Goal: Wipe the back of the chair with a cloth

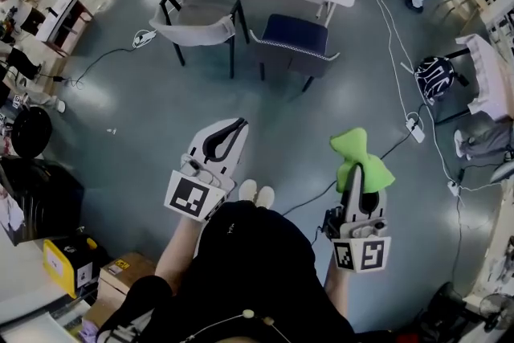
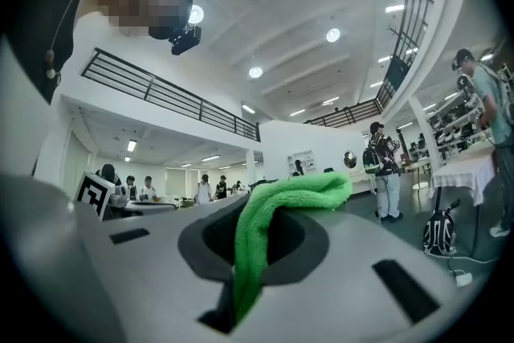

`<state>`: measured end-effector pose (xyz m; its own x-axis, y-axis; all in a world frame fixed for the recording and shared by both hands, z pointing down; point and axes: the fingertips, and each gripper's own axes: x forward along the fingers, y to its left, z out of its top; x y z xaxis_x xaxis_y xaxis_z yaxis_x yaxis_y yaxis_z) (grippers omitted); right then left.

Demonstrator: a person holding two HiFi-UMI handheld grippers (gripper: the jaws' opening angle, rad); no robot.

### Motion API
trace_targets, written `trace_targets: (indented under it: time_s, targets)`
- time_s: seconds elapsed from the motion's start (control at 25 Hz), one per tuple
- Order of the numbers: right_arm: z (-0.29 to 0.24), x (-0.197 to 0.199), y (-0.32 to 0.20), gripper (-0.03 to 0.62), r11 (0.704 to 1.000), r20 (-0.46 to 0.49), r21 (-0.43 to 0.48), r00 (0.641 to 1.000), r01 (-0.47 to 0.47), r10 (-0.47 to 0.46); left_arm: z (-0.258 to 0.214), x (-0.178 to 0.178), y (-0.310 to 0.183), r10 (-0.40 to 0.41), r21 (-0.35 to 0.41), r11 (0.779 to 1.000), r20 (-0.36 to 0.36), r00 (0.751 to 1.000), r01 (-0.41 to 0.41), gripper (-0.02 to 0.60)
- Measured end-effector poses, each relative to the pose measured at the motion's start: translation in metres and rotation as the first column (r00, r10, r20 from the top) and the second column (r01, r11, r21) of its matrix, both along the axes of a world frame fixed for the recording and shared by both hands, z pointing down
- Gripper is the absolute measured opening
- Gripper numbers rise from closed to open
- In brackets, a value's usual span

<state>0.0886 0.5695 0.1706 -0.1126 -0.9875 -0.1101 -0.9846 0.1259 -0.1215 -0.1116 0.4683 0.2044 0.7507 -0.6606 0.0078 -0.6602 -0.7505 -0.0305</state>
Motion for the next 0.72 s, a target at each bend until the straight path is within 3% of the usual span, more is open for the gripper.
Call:
trace_targets:
  time_s: [0.2,0.72]
  targets:
    - [0.007,0.003,-0.024,0.018,1.0,-0.054,0.009,0.998,0.023,-0.022,-0.003,0.026,-0.016,0.006,0.007,1.0,-0.007,1.0,-0.006,0.02]
    - [0.009,0.003,-0.098,0.018,1.0,-0.044,0.019,0.999,0.012,-0.011,-0.009,0.059,-0.078,0.012,0.006,1.0,-0.016,1.0,-0.012,0.02]
